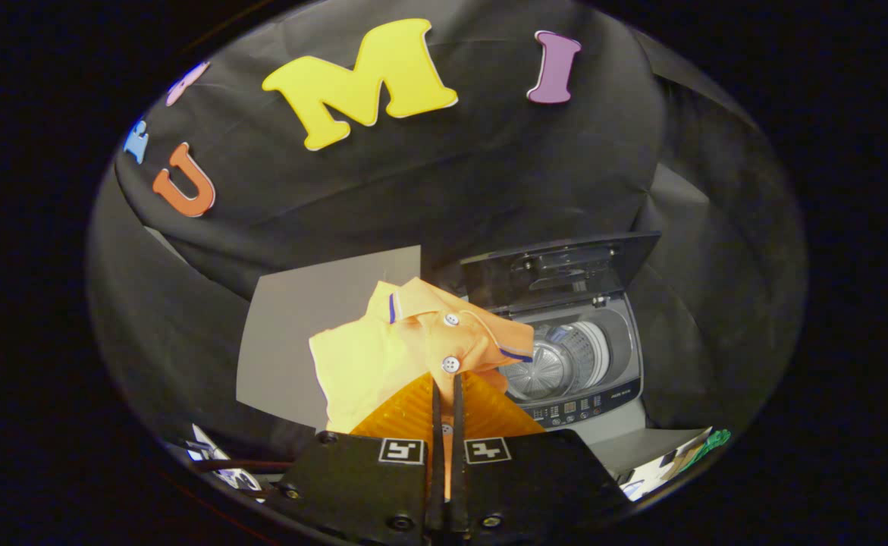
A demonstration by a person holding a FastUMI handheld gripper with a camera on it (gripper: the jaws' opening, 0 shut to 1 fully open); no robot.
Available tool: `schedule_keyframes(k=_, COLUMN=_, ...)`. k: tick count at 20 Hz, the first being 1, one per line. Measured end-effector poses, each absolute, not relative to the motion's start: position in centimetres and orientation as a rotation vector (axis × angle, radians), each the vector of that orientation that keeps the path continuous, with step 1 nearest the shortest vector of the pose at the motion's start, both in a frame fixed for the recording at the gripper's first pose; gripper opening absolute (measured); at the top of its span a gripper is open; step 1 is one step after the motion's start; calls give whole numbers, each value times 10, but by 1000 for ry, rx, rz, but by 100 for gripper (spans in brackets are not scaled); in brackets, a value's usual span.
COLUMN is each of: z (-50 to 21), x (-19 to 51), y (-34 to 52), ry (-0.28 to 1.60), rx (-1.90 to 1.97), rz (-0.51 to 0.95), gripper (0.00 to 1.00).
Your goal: Put the clothes into the washing machine and then close the washing machine lid.
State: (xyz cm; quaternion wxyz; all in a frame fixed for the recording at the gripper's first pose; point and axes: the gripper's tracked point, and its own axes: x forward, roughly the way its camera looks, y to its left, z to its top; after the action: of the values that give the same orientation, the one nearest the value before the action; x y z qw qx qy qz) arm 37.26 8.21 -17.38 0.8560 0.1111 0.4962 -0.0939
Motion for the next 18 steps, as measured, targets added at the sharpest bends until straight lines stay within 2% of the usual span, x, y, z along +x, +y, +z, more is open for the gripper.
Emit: schedule_keyframes(k=18, z=-163, x=370, y=-9, ry=1003, rx=205, rz=-198, gripper=6)
